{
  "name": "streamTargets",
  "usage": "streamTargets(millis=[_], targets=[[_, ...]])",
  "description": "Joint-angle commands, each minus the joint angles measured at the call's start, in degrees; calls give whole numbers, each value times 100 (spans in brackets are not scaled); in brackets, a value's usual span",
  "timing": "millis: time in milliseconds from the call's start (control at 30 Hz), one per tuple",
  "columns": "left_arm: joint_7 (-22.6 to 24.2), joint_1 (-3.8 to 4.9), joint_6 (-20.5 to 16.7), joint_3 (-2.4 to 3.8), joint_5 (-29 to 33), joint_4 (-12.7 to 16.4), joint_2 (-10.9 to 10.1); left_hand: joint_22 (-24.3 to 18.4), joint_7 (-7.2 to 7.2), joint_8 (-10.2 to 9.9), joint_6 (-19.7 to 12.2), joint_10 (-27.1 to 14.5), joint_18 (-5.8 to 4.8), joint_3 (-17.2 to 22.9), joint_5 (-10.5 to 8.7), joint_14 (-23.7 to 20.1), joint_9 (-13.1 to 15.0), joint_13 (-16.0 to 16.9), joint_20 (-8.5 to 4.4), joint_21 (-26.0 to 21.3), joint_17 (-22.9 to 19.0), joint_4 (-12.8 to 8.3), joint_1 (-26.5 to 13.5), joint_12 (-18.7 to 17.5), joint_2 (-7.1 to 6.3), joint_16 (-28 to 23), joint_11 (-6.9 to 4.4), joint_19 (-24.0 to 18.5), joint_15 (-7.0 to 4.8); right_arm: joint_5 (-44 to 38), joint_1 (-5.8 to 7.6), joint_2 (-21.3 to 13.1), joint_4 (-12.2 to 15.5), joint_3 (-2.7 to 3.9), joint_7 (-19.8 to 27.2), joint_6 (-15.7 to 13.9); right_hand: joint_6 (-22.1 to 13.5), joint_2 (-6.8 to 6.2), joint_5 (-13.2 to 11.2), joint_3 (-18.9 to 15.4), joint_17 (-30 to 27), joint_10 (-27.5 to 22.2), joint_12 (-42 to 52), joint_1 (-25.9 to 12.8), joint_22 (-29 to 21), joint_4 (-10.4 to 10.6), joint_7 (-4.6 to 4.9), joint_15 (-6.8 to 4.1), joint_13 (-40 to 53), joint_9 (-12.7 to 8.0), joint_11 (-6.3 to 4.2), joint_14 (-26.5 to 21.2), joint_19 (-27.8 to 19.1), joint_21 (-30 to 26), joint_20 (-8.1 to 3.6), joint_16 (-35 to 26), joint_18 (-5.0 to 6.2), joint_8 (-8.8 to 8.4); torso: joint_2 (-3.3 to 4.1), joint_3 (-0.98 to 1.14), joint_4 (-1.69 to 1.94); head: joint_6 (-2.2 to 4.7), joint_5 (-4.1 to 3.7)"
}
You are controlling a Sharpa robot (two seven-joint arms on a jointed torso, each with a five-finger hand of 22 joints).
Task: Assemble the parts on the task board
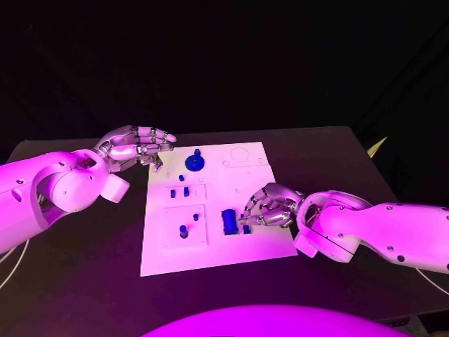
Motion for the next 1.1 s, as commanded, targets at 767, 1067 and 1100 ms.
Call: streamTargets(millis=[767, 1067, 1100], targets=[[1534, -494, -1638, 3, 1048, -1471, 985, -3569, 14, -274, -216, 235, 82, -226, -11, -2517, -614, -1490, 743, -4821, -3527, 374, -200, -2608, -45, -5970, 182, -1846, 472, 3563, 380, 1227, -3960, 321, 3760, 203, -792, -121, -92, 1191, -4245, -2597, -6397, 905, -3297, -386, 687, 951, -4874, -1033, 799, -2746, -2534, -7801, 960, -6373, 917, -1198, -602, -59, -40, 1071, 712], [1229, -563, -1515, 8, 852, -1575, 1122, -5207, -1064, -2694, -3881, -4301, -882, -3622, -284, -6683, -2352, -1847, -921, -5462, -5241, -166, -3084, -4415, 1122, -7821, -818, -6018, -400, 3441, 323, 1391, -4178, 387, 3499, -91, -5382, 1140, -412, -2361, -7493, -8318, -7764, -1932, -7493, -777, -387, 448, -7491, -4139, 38, -8401, -8400, -8127, -103, -8660, -82, -2779, -584, -5, -20, 1124, 662], [1238, -569, -1572, 12, 860, -1529, 1114, -5207, -1064, -2694, -3881, -4301, -882, -3622, -284, -6683, -2352, -1847, -921, -5462, -5241, -166, -3269, -4415, 1122, -7821, -818, -6018, -400, 3476, 308, 1380, -4121, 403, 3517, -130, -5382, 1140, -412, -2361, -7493, -8318, -7764, -2108, -7493, -777, -387, 448, -7491, -4139, 38, -8401, -8400, -8127, -103, -8660, -82, -2779, -589, 24, -7, 1139, 643]])
